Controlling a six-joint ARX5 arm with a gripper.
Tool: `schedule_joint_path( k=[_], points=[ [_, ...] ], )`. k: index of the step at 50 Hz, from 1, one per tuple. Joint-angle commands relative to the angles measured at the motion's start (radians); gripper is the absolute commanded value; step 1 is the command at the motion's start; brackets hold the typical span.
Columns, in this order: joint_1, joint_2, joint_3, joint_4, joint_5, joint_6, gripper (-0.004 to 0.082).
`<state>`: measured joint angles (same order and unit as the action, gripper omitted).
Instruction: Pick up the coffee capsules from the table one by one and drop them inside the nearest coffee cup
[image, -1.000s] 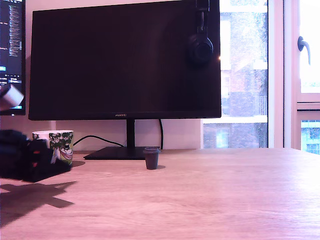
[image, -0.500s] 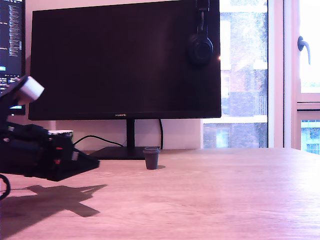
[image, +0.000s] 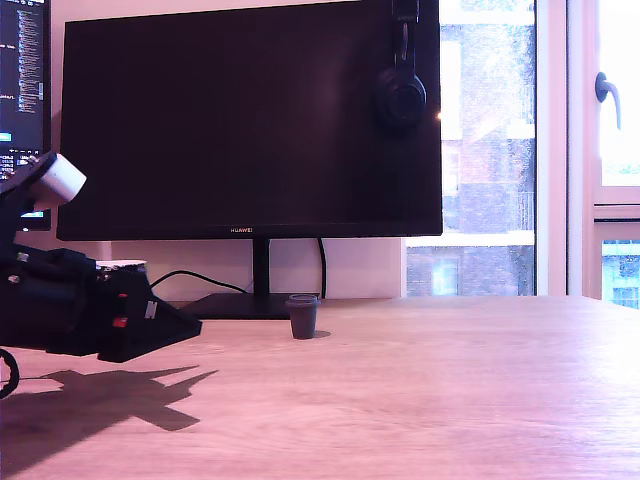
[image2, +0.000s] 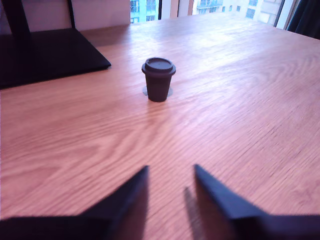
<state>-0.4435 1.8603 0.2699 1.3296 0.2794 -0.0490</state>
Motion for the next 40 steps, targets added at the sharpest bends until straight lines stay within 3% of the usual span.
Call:
schedule_joint_path(
  k=[1, 30, 40],
  points=[
    [0.0, -0.008, 0.018, -0.007, 0.001, -0.003, 0.0692],
    [-0.019, 0.076, 0.137, -0.049, -0.013, -0.004, 0.0692],
    [-0.042, 0.125, 0.21, -0.05, -0.033, -0.033, 0.0692]
  ],
)
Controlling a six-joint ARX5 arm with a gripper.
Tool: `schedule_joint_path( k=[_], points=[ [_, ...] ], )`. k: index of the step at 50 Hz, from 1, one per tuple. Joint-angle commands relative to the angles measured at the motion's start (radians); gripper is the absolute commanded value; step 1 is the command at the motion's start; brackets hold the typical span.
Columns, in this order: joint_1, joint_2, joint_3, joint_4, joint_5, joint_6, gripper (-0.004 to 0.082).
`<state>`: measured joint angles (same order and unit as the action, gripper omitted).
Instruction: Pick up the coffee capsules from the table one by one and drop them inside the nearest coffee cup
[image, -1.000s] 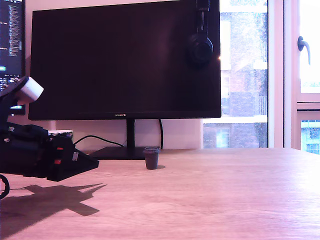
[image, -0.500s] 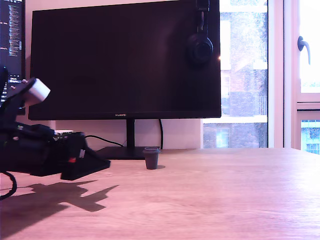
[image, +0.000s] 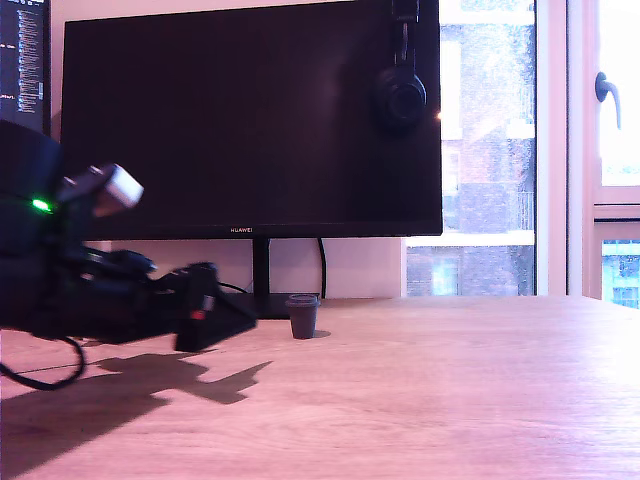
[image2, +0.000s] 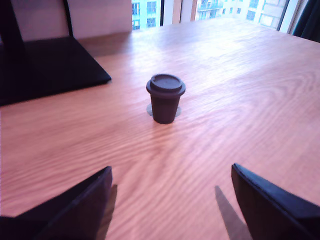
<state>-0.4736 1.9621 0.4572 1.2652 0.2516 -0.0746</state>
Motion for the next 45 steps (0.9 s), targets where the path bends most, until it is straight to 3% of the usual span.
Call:
schedule_joint_path(
  k=[1, 22, 45],
  points=[
    [-0.014, 0.027, 0.029, 0.014, -0.008, -0.019, 0.0692],
    [-0.066, 0.121, 0.176, -0.043, -0.08, -0.031, 0.0692],
    [-0.076, 0.125, 0.301, -0.213, -0.091, -0.031, 0.0692]
  ],
)
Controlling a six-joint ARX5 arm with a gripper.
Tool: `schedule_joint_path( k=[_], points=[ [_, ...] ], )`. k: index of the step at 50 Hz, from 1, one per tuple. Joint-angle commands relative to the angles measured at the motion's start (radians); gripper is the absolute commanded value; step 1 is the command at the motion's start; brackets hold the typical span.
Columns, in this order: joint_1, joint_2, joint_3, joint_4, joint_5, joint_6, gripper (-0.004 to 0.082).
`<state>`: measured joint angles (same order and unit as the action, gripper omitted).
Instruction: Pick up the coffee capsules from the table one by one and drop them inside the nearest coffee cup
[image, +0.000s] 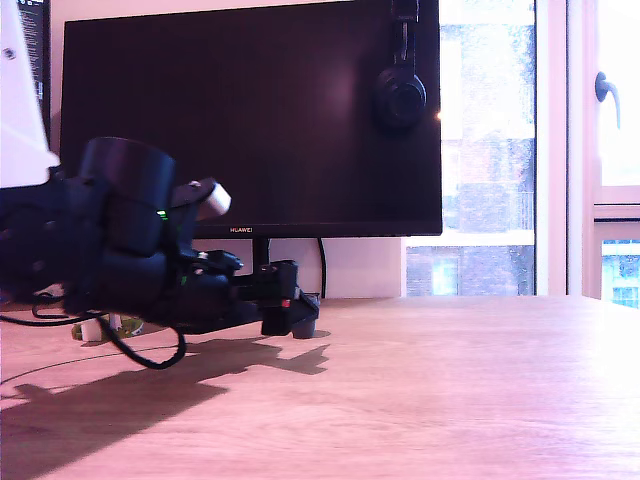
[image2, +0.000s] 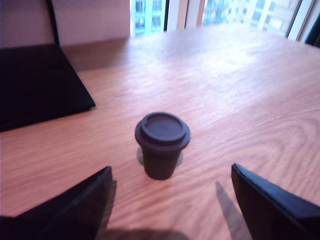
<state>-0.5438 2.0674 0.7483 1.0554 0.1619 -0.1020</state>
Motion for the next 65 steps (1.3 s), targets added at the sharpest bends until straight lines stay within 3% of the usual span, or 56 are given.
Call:
schedule_joint_path(
  k=[1, 48, 55, 65],
  points=[
    [-0.006, 0.019, 0.014, -0.011, -0.005, -0.003, 0.0692],
    [-0.016, 0.093, 0.178, -0.174, -0.014, -0.029, 0.0679],
    [-0.016, 0.093, 0.178, -0.175, -0.014, -0.029, 0.0589],
    [-0.016, 0.093, 0.178, -0.195, -0.009, -0.028, 0.0254]
  ],
)
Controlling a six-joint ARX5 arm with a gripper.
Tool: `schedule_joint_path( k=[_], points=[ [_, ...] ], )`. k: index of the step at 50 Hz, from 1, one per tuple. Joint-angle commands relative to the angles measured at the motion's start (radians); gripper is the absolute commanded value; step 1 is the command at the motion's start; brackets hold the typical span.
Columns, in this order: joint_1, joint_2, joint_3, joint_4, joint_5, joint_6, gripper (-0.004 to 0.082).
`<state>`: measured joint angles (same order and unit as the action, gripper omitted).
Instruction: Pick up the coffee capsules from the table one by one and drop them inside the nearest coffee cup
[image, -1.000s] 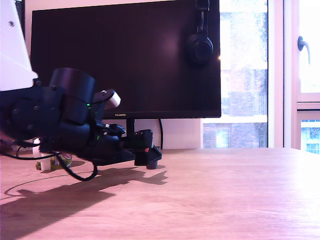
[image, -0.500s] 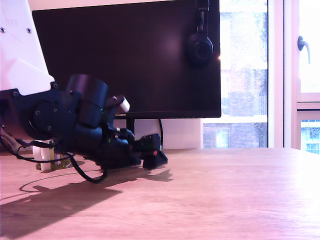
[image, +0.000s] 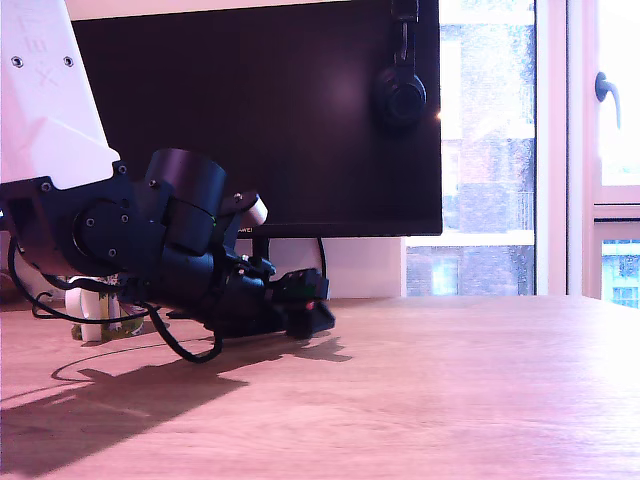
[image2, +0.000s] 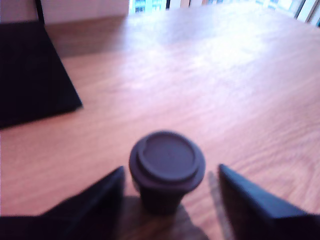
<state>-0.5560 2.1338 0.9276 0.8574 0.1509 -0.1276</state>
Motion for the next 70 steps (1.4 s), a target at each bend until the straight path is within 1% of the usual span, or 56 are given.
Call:
schedule_joint_path(
  k=[1, 6, 15, 22, 26, 34, 44, 53, 57, 63, 65, 70],
  points=[
    [-0.003, 0.026, -0.001, 0.003, 0.002, -0.003, 0.0243],
    [-0.003, 0.026, -0.001, 0.003, 0.003, 0.003, 0.0223],
    [-0.003, 0.026, -0.001, 0.004, 0.003, 0.005, 0.0159],
    [-0.003, 0.026, -0.001, 0.022, 0.003, 0.005, 0.0158],
    [-0.003, 0.026, -0.002, 0.033, 0.003, 0.005, 0.0144],
    [-0.003, 0.02, -0.003, 0.036, 0.012, 0.004, 0.0144],
    [-0.007, -0.035, -0.032, 0.026, 0.018, 0.004, 0.0143],
    [-0.006, -0.118, -0.119, 0.027, 0.016, 0.005, 0.0143],
    [-0.005, -0.161, -0.164, 0.027, -0.005, 0.005, 0.0143],
    [-0.002, -0.232, -0.235, 0.027, -0.022, 0.008, 0.0143],
    [-0.001, -0.255, -0.259, 0.026, -0.041, 0.009, 0.0143],
    [0.008, -0.318, -0.322, 0.024, -0.058, 0.016, 0.0143]
  ],
)
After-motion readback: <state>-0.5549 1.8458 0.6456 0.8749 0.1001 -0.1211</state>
